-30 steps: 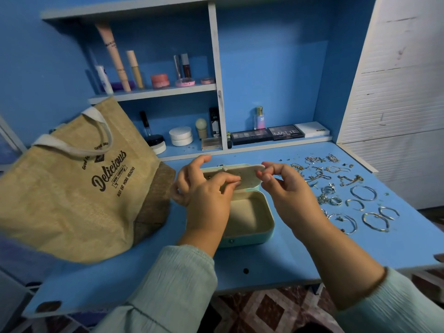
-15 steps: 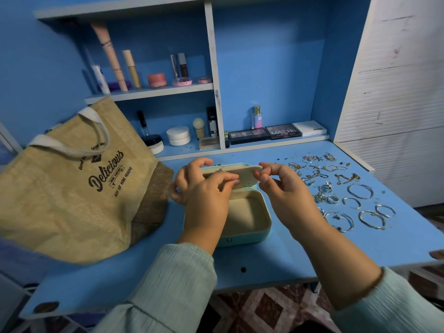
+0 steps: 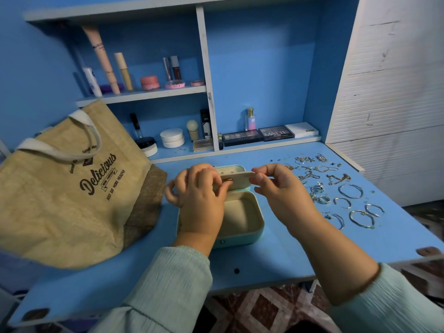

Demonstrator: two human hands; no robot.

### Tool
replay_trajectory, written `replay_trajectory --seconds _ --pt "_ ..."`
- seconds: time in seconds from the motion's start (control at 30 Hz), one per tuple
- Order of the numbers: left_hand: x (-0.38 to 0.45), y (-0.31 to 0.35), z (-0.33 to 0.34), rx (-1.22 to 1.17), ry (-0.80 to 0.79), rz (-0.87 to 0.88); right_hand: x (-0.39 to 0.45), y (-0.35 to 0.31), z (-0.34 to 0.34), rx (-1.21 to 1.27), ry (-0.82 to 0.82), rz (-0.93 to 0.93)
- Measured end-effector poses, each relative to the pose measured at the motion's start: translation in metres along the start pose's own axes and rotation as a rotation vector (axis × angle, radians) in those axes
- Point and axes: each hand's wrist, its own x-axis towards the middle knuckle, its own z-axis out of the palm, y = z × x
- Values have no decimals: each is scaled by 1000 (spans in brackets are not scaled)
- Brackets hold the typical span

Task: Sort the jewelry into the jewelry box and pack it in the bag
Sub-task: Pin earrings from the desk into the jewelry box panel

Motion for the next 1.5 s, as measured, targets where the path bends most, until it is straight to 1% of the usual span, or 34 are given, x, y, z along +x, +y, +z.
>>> replay_trajectory --seconds 0.1,0.2,0.3,0.5,0.83,0.97,1.23,1.5 --pt "-2 -1 -4 -10 13 5 2 -4 -3 -55 -15 19" --pt "-5 -4 -9 28 -25 50 4 -5 -5 -142 -18 -10" --pt "-10 -5 -13 27 -63 75 5 -10 -5 -173 -24 -28" --pt "-19 -9 -16 21 -73 124 5 -15 0 -271 -119 -46" --pt "-33 -8 -16 39 -121 68 10 -16 8 -444 -196 -134" --pt "-36 -7 -16 42 -118 60 10 -11 13 -473 -244 -112" --pt "-38 -6 -17 22 -86 74 9 -6 14 -455 -288 -3" --pt "-39 -6 -17 19 -71 81 7 -7 18 -389 -262 61"
